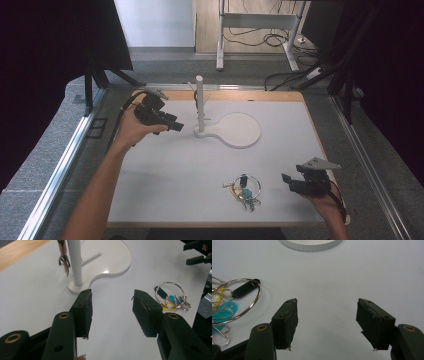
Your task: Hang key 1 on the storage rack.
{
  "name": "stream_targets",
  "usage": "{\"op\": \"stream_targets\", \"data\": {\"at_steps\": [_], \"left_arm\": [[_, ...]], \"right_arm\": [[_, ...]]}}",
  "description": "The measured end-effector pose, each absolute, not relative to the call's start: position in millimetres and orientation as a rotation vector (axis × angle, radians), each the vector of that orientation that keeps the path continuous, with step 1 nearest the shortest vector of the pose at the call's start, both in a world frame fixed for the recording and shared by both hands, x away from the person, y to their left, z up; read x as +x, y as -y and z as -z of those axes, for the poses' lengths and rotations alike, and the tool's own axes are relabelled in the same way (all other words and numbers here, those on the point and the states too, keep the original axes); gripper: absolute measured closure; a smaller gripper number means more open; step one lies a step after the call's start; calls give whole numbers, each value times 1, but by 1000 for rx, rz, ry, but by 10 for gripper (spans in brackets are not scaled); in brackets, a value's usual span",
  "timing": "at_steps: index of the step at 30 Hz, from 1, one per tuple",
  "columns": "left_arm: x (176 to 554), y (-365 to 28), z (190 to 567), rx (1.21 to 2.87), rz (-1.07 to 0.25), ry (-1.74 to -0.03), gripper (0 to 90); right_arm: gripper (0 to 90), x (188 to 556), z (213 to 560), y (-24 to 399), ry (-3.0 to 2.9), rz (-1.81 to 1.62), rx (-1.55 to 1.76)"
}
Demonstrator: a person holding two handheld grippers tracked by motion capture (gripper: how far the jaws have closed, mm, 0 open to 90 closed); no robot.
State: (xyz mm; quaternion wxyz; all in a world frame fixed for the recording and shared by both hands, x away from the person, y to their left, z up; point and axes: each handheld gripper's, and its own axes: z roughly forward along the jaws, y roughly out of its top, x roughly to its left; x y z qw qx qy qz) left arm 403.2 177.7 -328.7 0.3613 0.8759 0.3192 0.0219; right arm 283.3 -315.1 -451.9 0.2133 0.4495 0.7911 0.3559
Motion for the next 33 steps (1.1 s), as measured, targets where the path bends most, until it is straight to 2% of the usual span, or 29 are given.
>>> {"op": "stream_targets", "data": {"at_steps": [18, 33], "left_arm": [[331, -181, 397, 2283, -17, -816, 469], [316, -181, 441, 2368, -22, -848, 450]], "right_arm": [[335, 284, 449, 311, -2195, -979, 1226], [335, 286, 445, 307, -2186, -979, 1201]]}}
